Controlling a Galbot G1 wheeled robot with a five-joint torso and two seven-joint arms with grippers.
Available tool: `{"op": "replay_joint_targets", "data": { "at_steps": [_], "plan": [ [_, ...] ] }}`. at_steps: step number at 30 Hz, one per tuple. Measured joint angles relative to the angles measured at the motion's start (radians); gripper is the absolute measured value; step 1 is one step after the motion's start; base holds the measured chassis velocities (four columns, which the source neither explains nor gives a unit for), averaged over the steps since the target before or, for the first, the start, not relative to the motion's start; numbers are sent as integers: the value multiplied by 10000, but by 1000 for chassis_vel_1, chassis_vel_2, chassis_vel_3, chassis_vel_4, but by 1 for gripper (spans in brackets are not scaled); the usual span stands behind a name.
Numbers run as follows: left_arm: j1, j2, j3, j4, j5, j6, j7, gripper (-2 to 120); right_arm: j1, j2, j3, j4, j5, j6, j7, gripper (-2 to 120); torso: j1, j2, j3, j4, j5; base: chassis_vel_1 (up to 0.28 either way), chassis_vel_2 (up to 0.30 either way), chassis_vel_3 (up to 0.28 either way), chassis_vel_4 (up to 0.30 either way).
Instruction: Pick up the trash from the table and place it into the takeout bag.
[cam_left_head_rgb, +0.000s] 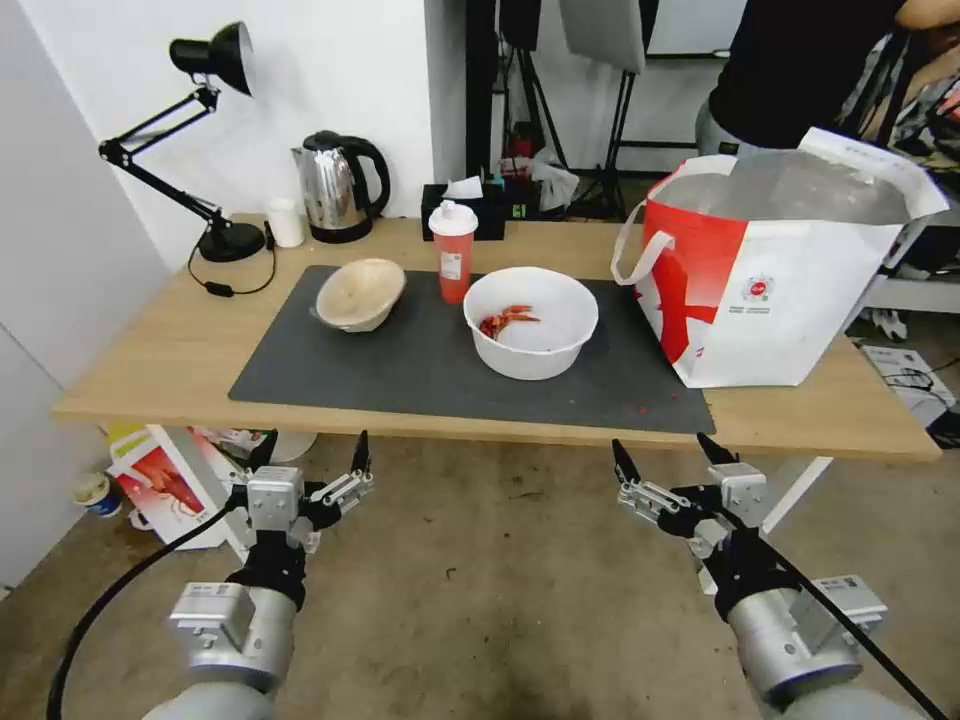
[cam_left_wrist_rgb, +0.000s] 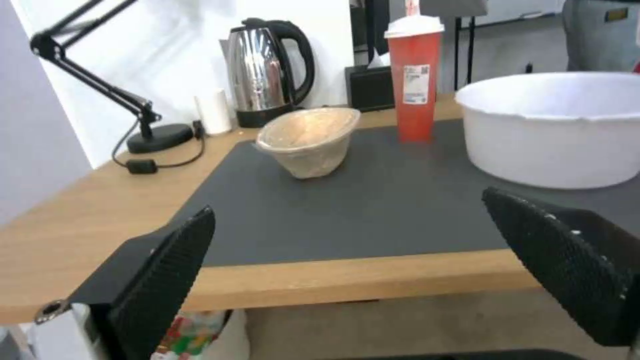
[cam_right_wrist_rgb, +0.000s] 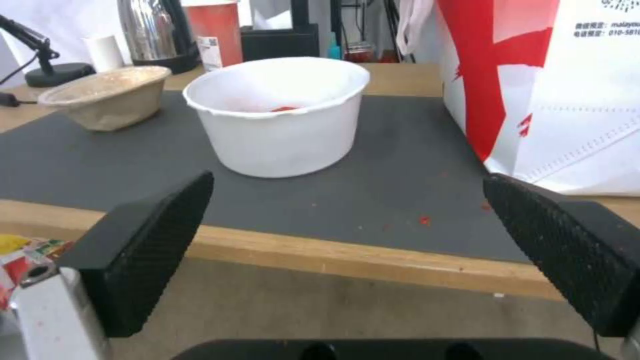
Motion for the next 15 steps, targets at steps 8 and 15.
{"op": "replay_joint_targets", "data": {
  "at_steps": [8,15],
  "plan": [
    [-16,-10,-18,91,395,-25,35,100,37,-8,-17,0,-7,17,-13,100,-1,0,0,0,1,0,0,0,0],
    [-26,-24,1,101,514,-31,128,100,76,-89,-17,0,-9,20,-21,100,-1,0,0,0,1,0,0,0,0]
  ]
}}
